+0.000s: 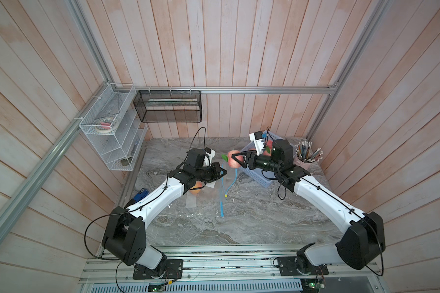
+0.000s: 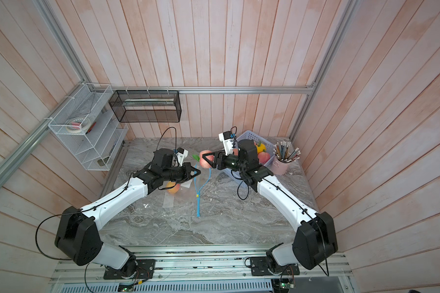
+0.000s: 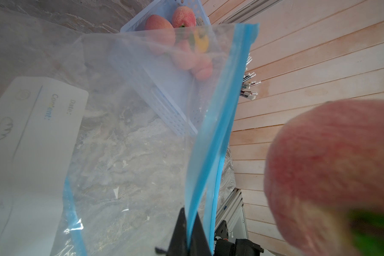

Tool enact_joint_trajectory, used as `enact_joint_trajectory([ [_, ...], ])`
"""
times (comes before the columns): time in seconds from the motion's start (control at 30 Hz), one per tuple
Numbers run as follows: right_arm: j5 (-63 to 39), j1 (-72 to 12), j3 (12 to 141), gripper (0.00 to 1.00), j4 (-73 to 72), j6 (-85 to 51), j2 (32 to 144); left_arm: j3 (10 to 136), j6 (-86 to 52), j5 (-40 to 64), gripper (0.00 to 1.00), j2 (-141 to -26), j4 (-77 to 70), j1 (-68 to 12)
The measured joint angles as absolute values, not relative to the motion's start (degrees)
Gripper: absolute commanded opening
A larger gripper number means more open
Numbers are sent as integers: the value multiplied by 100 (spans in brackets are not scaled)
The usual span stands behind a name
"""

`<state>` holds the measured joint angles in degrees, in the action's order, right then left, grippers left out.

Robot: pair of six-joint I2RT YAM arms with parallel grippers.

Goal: Place the peach in a zip-top bag and seal the zipper
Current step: Place the peach in the zipper food storage bag, then pick up the peach from the basket.

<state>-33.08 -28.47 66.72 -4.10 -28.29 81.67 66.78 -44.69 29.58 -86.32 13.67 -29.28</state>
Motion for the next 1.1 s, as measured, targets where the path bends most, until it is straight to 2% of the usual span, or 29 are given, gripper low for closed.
enact_joint_trajectory([
  [0.3, -2934, -2967, 6626, 63, 117, -2628, 8359, 6794, -4484, 2910, 0, -8364, 1420, -2895],
  [0.43, -2606, -2976, 6836, 79, 534, -2451, 8488, 6829, -4512, 2801, 0, -8158, 1420, -2818],
  [0.57, -2582, -2976, 6995, 90, 694, -2362, 8547, 6829, -4569, 2757, 0, -7944, 1413, -2801],
  [0.87, -2515, -2624, 7081, 93, 233, -2593, 8189, 6829, -4556, 2637, 0, -7922, 1444, -2766],
  [1.0, -2001, -2158, 7091, 93, 261, -2689, 8267, 6829, -4508, 2585, 0, -7922, 1529, -2714],
  [1.1, -1468, -1848, 7227, 92, 370, -2685, 8718, 6829, -4456, 2528, 0, -7922, 1610, -2692],
])
